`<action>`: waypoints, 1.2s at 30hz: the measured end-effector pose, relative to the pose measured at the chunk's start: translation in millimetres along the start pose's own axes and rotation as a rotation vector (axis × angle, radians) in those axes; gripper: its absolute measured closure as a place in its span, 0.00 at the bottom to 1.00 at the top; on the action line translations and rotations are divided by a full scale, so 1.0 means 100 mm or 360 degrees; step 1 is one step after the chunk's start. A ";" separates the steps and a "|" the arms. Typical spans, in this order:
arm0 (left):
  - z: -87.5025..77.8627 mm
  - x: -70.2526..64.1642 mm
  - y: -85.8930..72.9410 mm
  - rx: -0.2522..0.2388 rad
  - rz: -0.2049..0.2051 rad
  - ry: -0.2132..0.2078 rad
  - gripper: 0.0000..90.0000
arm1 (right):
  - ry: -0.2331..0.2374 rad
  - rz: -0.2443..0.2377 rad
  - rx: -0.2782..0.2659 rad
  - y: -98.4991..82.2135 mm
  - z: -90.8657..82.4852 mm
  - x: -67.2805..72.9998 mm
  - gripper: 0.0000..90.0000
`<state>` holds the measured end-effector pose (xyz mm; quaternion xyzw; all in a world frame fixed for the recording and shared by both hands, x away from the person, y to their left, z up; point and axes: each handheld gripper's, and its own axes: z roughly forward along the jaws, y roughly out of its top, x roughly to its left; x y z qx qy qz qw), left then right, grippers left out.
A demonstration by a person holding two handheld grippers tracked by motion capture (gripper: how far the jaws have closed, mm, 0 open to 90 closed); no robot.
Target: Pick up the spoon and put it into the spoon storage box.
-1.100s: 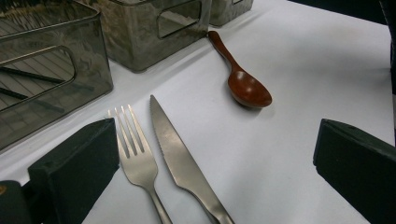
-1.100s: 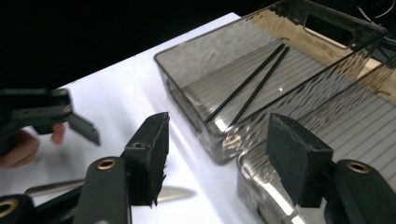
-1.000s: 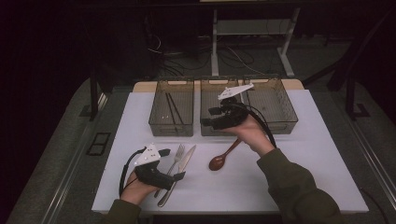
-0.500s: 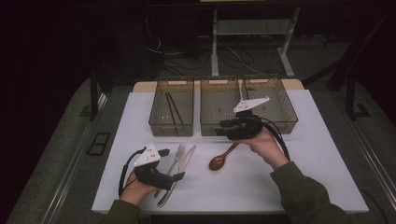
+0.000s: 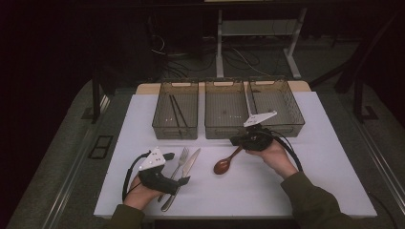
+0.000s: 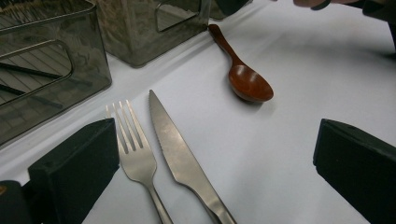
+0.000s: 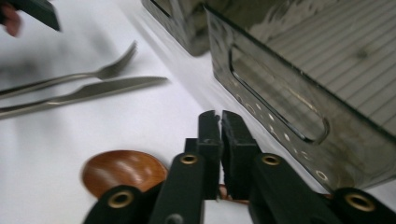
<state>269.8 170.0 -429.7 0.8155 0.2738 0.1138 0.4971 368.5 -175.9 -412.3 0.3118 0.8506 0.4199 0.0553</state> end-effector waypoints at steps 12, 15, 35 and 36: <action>0.01 0.00 0.00 0.0010 -0.0005 -0.0005 0.00 | -0.0063 0.0001 0.0108 -0.11 0.23 -0.04 0.99; 0.01 0.00 0.00 0.0011 -0.0004 -0.0006 0.00 | -0.0082 -0.0002 0.0134 -0.13 0.26 -0.05 0.99; 0.01 0.00 -0.01 0.0006 -0.0009 -0.0013 0.00 | -0.0174 -0.0043 0.0261 -0.21 0.23 -0.07 0.99; 0.01 0.00 -0.01 0.0006 -0.0009 -0.0013 0.00 | -0.0181 -0.0035 0.0263 -0.22 0.21 -0.08 0.99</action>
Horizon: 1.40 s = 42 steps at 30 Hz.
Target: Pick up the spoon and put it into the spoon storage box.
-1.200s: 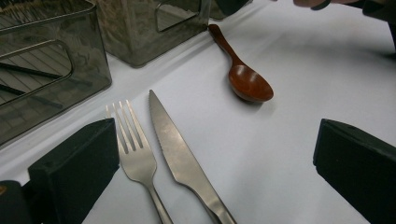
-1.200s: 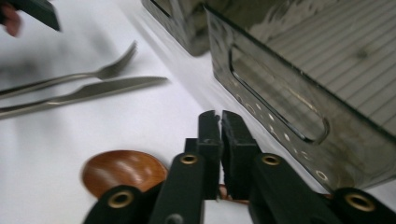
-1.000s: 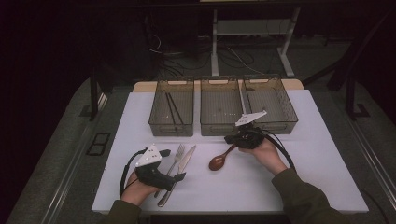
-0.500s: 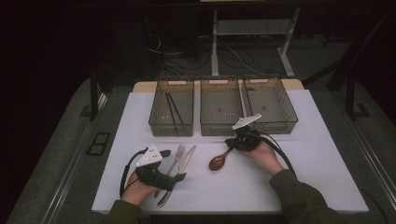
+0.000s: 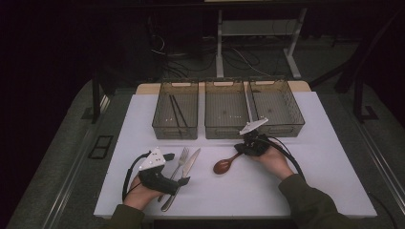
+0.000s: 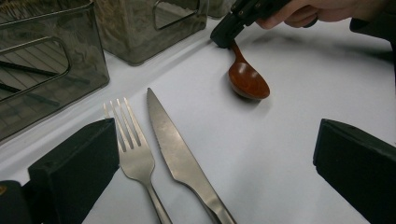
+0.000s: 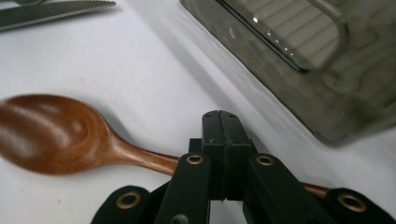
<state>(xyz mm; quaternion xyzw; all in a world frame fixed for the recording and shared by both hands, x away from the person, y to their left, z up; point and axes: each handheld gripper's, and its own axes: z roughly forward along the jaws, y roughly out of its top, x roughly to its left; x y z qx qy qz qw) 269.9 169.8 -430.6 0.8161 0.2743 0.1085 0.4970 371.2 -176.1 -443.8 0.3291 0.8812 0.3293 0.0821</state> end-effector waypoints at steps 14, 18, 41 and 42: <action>-0.02 0.01 0.00 -0.0002 0.0000 0.0008 0.00 | 0.0047 0.0021 0.0039 -0.17 -0.21 -0.01 0.99; -0.02 0.01 0.00 -0.0002 -0.0003 0.0006 0.00 | 0.0064 0.0018 0.0043 -0.23 -0.29 0.01 0.99; -0.04 0.04 -0.01 0.0007 0.0002 0.0007 0.00 | 0.0269 0.0055 -0.0225 -0.33 -0.53 0.08 0.50; -0.04 0.04 -0.01 0.0002 0.0001 0.0006 0.00 | 0.0284 0.0056 -0.0238 -0.32 -0.51 0.09 0.49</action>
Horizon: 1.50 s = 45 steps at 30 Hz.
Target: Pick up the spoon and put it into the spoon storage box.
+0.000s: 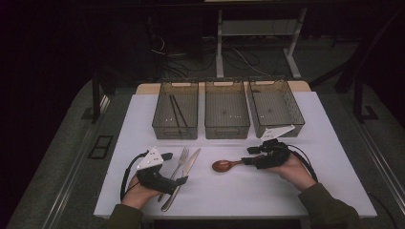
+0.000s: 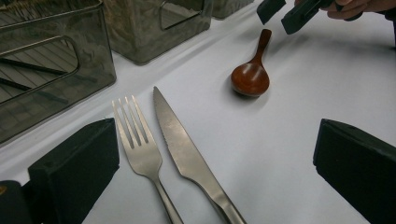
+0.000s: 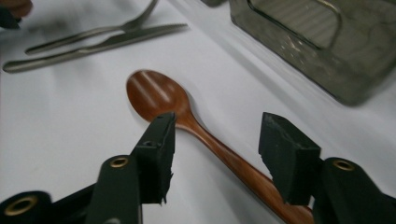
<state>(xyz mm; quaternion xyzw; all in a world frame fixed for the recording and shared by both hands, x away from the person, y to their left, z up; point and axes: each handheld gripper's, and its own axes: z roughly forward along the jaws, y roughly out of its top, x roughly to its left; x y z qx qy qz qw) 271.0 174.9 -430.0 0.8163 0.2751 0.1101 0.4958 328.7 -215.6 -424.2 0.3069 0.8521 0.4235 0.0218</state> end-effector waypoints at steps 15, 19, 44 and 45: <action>0.03 -0.01 0.00 0.0005 -0.0001 -0.0013 0.00 | 0.0101 -0.0082 0.0023 0.13 0.33 0.19 0.47; 0.03 -0.02 0.00 0.0004 -0.0003 -0.0015 0.00 | 0.0100 -0.0087 0.0029 0.16 0.41 0.21 0.47; 0.05 -0.02 0.00 0.0015 -0.0001 -0.0026 0.00 | 0.0080 -0.0232 0.0187 0.17 0.69 0.33 0.48; 0.05 -0.02 0.00 0.0013 -0.0003 -0.0026 0.00 | 0.0076 -0.0243 0.0190 0.16 0.69 0.34 0.48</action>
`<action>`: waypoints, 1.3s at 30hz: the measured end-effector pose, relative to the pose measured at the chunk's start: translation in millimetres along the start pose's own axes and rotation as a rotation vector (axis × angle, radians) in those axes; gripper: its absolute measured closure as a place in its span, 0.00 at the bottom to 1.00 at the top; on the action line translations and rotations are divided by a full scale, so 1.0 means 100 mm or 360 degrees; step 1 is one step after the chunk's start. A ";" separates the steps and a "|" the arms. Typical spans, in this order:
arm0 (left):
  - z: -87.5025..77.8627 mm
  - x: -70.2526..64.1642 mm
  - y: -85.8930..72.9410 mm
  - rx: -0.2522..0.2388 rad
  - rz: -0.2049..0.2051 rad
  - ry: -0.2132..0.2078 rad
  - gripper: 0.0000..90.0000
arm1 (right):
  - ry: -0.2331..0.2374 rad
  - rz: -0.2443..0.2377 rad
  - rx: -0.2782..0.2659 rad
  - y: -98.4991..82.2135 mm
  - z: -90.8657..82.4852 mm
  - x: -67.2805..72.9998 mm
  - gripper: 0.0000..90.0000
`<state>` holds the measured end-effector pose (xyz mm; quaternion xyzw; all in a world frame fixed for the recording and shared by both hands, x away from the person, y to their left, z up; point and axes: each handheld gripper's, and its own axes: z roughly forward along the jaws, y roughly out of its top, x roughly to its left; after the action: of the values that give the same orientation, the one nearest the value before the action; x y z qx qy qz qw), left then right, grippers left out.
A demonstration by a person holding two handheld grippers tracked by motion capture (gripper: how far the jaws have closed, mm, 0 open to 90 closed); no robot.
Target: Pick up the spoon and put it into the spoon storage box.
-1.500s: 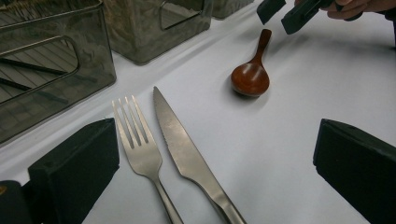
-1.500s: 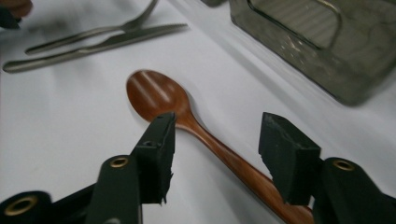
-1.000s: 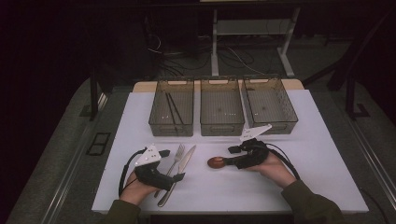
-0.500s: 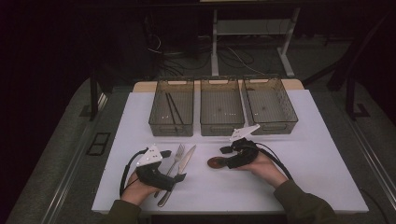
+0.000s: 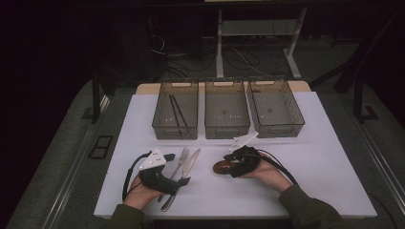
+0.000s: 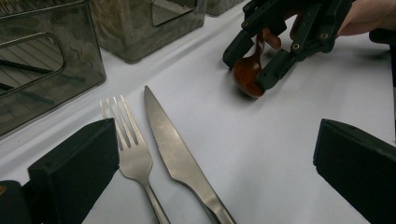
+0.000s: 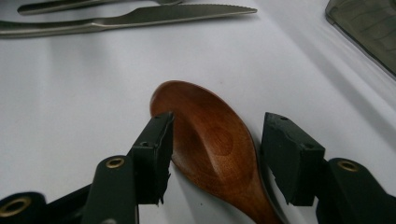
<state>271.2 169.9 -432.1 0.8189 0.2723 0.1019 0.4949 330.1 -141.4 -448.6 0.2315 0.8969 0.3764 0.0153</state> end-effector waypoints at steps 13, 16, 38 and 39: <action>-0.01 0.00 0.00 -0.0009 -0.0002 0.0002 0.00 | -0.0087 -0.0257 0.0107 -0.01 -0.04 0.11 0.62; 0.00 0.00 0.00 -0.0004 -0.0001 0.0001 0.00 | -0.0116 -0.0309 0.0128 0.00 -0.06 0.13 0.67; -0.01 0.00 0.00 -0.0007 -0.0003 -0.0001 0.00 | -0.0153 -0.0240 0.0178 0.00 -0.15 0.12 0.89; -0.01 0.00 0.00 -0.0006 -0.0003 -0.0001 0.00 | -0.0154 -0.0208 0.0174 0.00 -0.16 0.11 0.89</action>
<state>270.6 170.1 -431.5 0.8177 0.2726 0.1017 0.4967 317.1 -147.3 -435.0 0.1908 0.9275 0.3135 0.0706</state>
